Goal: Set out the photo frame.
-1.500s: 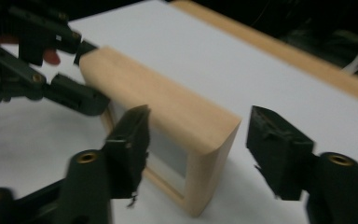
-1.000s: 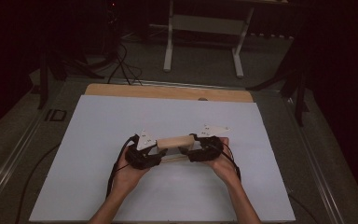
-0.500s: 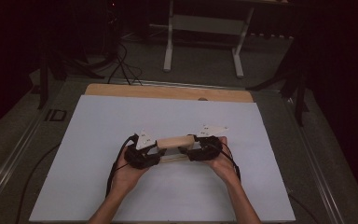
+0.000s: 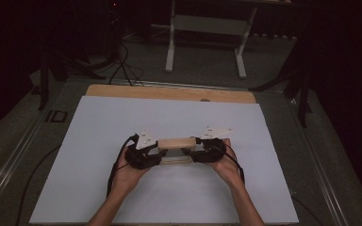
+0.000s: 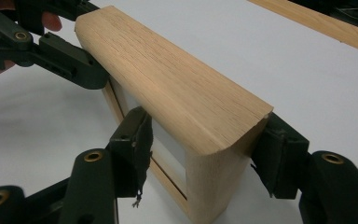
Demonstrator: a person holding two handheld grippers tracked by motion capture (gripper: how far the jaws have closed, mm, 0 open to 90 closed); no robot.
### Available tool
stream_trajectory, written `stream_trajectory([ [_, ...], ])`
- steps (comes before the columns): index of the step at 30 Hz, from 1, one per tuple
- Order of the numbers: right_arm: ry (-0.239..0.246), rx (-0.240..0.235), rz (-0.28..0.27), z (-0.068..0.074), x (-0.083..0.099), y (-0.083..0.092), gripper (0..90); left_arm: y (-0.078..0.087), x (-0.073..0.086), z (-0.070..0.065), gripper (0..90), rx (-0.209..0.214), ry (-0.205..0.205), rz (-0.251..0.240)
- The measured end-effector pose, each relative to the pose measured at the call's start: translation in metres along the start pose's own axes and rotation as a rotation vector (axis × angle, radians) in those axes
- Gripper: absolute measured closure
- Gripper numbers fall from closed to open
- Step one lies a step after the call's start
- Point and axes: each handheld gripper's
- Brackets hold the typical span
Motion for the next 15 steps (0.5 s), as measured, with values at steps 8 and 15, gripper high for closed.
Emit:
stream_trajectory([
  [8, -0.009, 0.014, -0.006, 0.002, 0.0, -0.002, 42.8, 0.0, 0.0, 0.004, 54.8, -0.001, -0.007, -0.003],
  [15, -0.02, 0.023, -0.014, 0.003, -0.003, -0.008, 43.0, 0.001, 0.0, 0.011, 54.6, -0.009, 0.004, -0.008],
])
Point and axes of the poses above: each handheld gripper's, and its own axes: y roughly backward along the jaws, x roughly out of its underside, z roughly to its left, and after that the axes turned 3 degrees about z, right-handed
